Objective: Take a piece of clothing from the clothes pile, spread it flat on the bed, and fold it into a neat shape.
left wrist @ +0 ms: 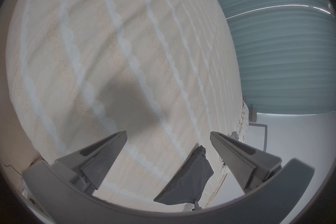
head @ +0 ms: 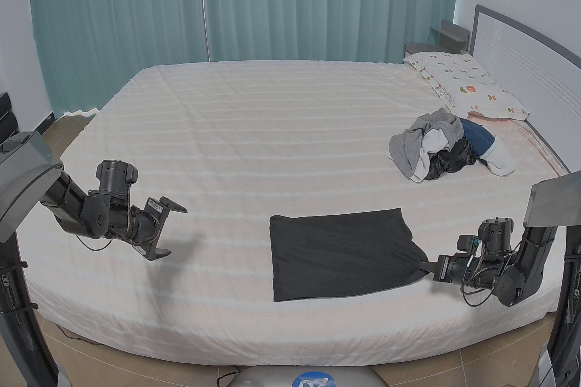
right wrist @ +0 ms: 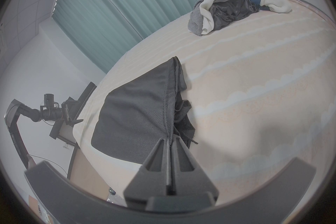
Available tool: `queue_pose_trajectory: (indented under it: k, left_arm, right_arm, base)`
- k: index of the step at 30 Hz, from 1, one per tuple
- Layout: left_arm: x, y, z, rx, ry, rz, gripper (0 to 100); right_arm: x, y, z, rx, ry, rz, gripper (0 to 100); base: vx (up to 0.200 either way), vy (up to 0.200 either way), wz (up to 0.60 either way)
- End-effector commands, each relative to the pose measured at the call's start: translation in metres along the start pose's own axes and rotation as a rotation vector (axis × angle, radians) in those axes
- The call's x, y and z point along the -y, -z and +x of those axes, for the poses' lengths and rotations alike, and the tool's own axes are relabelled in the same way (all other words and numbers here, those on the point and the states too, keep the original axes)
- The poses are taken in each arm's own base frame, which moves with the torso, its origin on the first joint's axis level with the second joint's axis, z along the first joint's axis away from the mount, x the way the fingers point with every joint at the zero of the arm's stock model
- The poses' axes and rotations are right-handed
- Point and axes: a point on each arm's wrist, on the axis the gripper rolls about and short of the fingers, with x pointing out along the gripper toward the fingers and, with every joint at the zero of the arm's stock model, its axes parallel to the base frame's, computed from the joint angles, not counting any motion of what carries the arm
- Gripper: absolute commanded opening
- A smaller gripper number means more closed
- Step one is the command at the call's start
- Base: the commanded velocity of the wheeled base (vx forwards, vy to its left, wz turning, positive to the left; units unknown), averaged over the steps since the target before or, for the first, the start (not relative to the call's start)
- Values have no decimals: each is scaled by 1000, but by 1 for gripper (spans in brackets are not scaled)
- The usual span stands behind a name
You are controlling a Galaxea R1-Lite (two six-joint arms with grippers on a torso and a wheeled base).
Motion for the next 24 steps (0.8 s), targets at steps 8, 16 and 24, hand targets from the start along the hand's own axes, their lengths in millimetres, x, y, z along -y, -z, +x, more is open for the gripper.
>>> queue_pose_trajectory:
  k: [8,16,24]
  left_arm:
    - [-1,0,0,-1,-2,1,100]
    - [-1,0,0,-1,-2,1,100]
    - [-2,1,1,-3,-6,4,100]
  right_arm:
    - [2,1,2,-3,3,4,0]
    - [3,2,3,-8,6,6,100]
    - [19,-8,5,51,26,17,100]
  base:
    - [0,0,0]
    - [0,0,0]
    - [0,0,0]
